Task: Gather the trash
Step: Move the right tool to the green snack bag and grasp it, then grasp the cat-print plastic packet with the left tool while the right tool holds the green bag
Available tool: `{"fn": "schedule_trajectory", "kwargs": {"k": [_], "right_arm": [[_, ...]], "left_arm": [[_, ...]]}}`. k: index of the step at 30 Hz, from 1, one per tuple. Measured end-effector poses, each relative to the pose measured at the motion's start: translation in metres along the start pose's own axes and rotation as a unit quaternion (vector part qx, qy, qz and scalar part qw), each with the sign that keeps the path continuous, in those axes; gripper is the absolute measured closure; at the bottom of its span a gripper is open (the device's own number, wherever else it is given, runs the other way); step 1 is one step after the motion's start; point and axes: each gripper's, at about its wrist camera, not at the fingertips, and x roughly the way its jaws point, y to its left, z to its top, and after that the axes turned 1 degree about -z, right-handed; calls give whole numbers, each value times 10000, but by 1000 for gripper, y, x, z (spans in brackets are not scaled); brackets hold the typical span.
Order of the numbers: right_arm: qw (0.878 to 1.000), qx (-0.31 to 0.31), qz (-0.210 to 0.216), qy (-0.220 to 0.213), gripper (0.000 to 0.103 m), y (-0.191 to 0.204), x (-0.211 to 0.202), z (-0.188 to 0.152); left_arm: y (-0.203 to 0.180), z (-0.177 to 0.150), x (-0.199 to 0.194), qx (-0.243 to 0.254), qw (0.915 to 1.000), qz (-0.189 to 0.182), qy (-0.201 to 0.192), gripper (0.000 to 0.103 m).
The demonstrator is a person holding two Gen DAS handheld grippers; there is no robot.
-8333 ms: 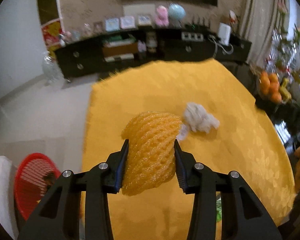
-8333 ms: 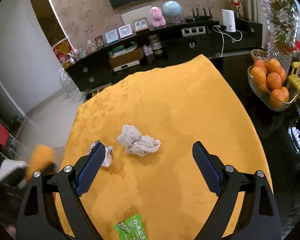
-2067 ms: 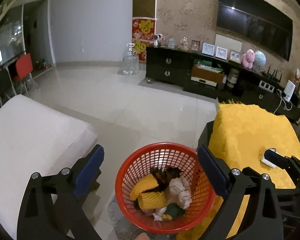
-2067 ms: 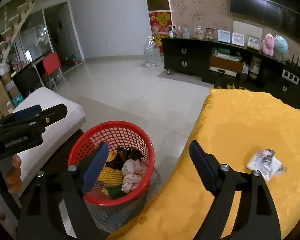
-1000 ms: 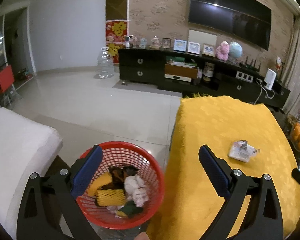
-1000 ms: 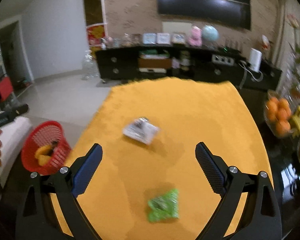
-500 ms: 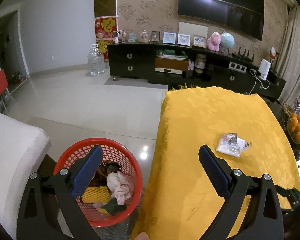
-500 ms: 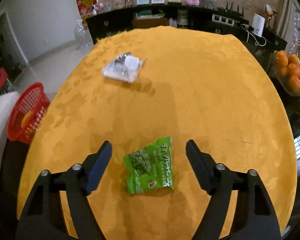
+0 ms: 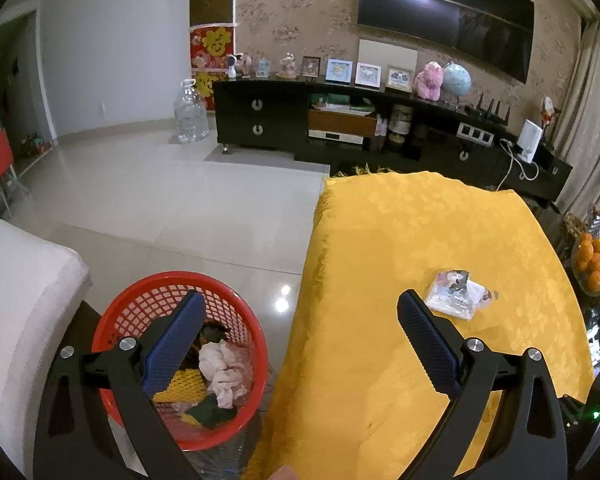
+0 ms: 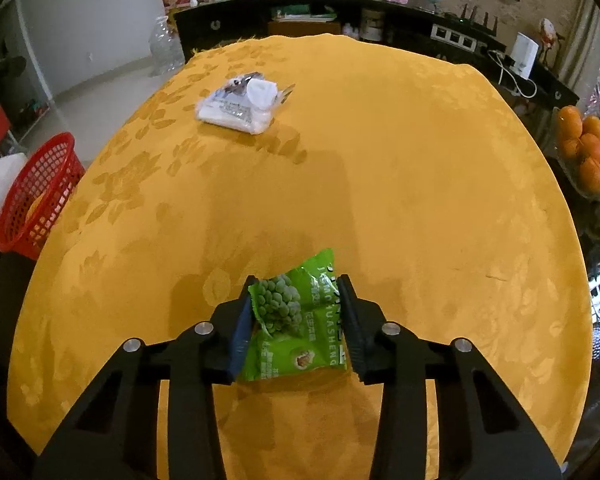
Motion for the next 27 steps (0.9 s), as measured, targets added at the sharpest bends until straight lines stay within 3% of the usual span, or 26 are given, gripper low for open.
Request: {"fn": "schedule_trajectory", "kwargs": {"k": [6,12,20,27], "right_arm": [[9997,52,87,-216,65,-2,-18,14],[9977,157,104,-656,65,-10,-49,56],[9925,232,279,-1168,65,-23,-66,109],[9904,404,485,-1232,65,-33,-63,117]], "left_arm": [[-6,3,1,-87,9999,-122,21,10],[-18,5,5,-106,9996,-241,52,10],[-41,1,18,148,9995,-220,146,10],[-60,-12,39,551,9979,-73,341,10]]}}
